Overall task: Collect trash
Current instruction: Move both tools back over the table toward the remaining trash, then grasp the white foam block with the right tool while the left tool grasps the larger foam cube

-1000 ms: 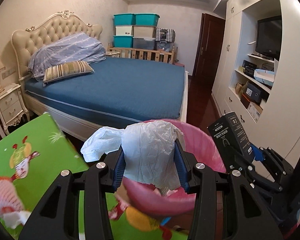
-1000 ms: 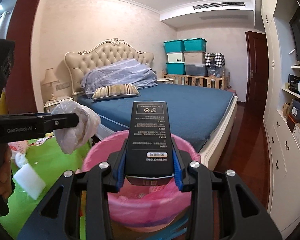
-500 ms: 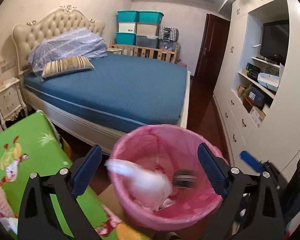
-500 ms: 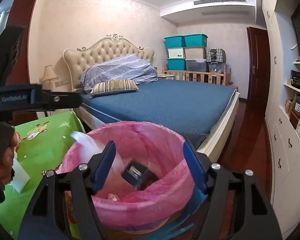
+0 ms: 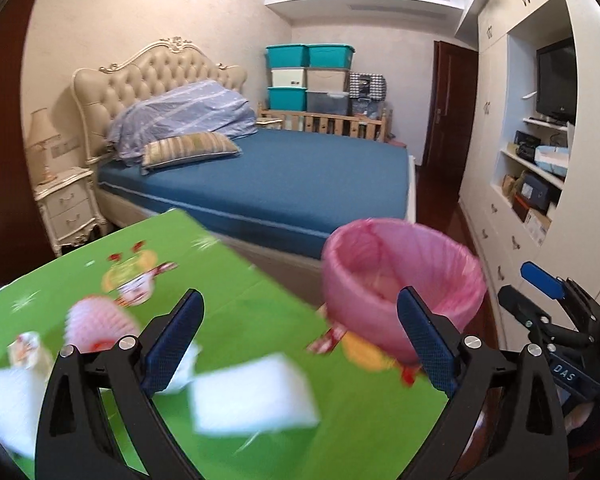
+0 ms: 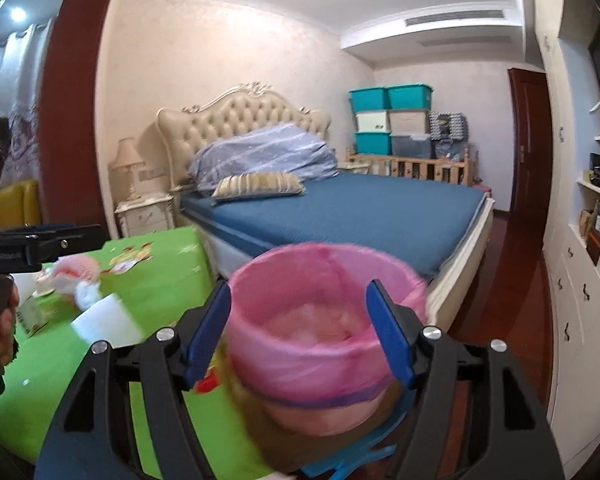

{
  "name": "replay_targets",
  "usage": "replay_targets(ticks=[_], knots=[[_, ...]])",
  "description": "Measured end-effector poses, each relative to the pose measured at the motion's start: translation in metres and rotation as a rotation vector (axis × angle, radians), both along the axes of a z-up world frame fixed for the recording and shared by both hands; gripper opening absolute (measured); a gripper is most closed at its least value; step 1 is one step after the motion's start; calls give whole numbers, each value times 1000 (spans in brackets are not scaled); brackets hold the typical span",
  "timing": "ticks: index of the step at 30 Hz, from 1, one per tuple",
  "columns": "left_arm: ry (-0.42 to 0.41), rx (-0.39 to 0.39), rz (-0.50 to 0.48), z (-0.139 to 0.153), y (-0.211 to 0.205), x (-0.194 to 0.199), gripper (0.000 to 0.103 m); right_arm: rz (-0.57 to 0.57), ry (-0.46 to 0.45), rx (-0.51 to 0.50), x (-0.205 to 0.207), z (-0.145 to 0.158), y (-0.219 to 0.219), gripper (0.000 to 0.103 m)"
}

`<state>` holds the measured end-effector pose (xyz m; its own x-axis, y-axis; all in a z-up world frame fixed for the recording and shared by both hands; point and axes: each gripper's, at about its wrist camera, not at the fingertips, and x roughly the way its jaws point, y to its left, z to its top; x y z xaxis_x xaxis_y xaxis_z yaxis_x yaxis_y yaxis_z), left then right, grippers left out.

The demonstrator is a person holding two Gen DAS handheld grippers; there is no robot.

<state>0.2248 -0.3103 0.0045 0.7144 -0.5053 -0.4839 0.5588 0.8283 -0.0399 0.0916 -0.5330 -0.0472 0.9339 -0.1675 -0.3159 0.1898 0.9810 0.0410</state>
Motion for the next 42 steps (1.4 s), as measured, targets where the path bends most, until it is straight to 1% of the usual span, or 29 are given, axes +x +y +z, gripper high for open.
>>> replay_targets(ticks=[5,9,12,14,17,19,21,22,23,26,30,35,41,42], knots=[[-26,26,34,-5,48,-26,91,93,51,31,8,-13,49,69],[-69,56,68,-6,87,-49,91,176,84,11,15,-18,95,69],[-101,75,119,-10,121,-66,91,226,97,1,22,-17,120,69],[-105,87,169,-14,147,-72,91,254,107,-10,23,-18,136,71],[-83,96,250,-22,184,-76,91,293,123,-38,29,-20,160,76],[-59,82,297,-28,207,-76,91,294,143,-62,36,-21,170,78],[-25,63,338,-35,226,-75,91,283,180,-65,52,-21,175,79],[-9,52,352,-36,232,-74,91,280,204,-73,60,-22,177,82],[7,40,361,-38,238,-73,91,278,215,-82,67,-21,177,82],[29,28,378,-44,248,-73,91,275,236,-100,85,-21,174,82],[30,35,371,-46,248,-73,91,338,299,-83,105,-26,166,83],[32,45,367,-46,239,-69,91,374,321,-150,111,-27,162,83],[37,89,357,-50,222,-65,91,496,373,-170,141,-31,168,85],[34,99,359,-50,220,-64,91,528,417,-157,149,-34,171,85]])
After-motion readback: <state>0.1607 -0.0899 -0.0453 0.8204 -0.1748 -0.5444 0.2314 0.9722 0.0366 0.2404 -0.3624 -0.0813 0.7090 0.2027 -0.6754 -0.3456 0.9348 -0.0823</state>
